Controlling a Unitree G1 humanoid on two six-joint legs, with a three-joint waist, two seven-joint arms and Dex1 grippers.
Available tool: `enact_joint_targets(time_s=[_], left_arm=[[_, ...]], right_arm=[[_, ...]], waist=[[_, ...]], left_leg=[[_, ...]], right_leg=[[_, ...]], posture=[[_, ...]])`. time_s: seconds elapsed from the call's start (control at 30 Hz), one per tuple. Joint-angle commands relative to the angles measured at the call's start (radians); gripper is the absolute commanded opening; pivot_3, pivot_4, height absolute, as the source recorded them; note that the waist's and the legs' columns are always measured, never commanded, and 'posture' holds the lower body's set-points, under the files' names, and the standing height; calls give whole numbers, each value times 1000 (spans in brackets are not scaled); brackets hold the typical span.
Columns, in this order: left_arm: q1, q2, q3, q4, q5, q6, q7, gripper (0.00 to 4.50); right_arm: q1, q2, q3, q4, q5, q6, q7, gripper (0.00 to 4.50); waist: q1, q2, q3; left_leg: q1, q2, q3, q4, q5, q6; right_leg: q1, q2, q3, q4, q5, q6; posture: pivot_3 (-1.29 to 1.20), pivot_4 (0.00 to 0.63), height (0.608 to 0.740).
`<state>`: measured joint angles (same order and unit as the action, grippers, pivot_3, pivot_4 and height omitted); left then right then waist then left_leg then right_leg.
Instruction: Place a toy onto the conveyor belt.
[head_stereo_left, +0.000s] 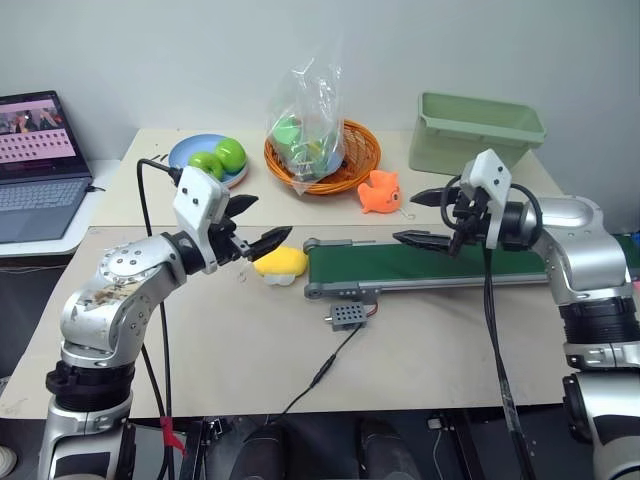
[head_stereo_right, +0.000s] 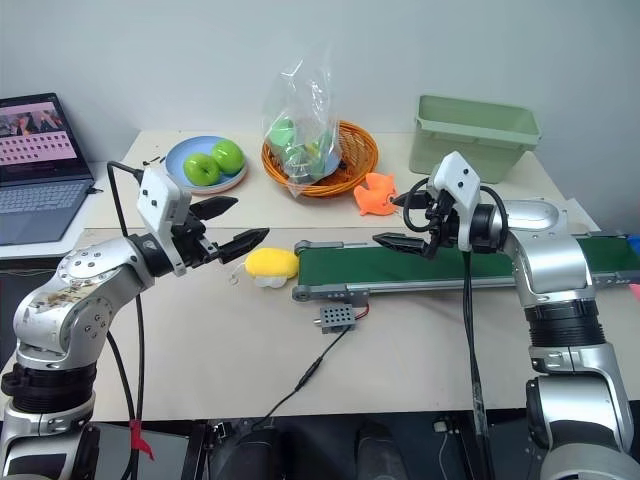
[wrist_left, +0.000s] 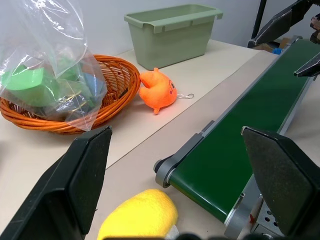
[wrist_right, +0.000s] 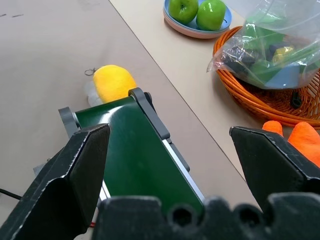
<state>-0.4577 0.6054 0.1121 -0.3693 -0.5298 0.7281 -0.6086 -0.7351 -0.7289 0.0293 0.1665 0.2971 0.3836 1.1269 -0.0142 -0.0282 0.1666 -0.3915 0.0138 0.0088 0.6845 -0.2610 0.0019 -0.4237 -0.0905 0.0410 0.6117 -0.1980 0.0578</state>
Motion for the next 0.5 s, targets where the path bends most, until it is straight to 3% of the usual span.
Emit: enact_joint_targets(time_s=[0.03, 0.27, 0.5], left_arm=[[2, 13, 21, -24, -9, -4, -3, 4430], [74, -27, 216, -25, -154, 90, 80, 4430], [152, -229, 471, 102, -558, 297, 306, 4430]], right_arm=[[-15, -1, -30, -20, 15, -12, -6, 4500], [-22, 2, -20, -14, 10, -8, 1, 4500], [-4, 16, -17, -38, 17, 3, -4, 4500]], waist=[[0, 0, 0], [-4, 0, 0], [-1, 0, 0]], left_leg=[[0, 0, 0, 0, 0, 0], [0, 0, 0, 0, 0, 0], [0, 0, -1, 0, 0, 0]], right_leg=[[0, 0, 0, 0, 0, 0], [0, 0, 0, 0, 0, 0], [0, -1, 0, 0, 0, 0]], posture=[[0, 150, 740], [0, 150, 740], [0, 150, 740]])
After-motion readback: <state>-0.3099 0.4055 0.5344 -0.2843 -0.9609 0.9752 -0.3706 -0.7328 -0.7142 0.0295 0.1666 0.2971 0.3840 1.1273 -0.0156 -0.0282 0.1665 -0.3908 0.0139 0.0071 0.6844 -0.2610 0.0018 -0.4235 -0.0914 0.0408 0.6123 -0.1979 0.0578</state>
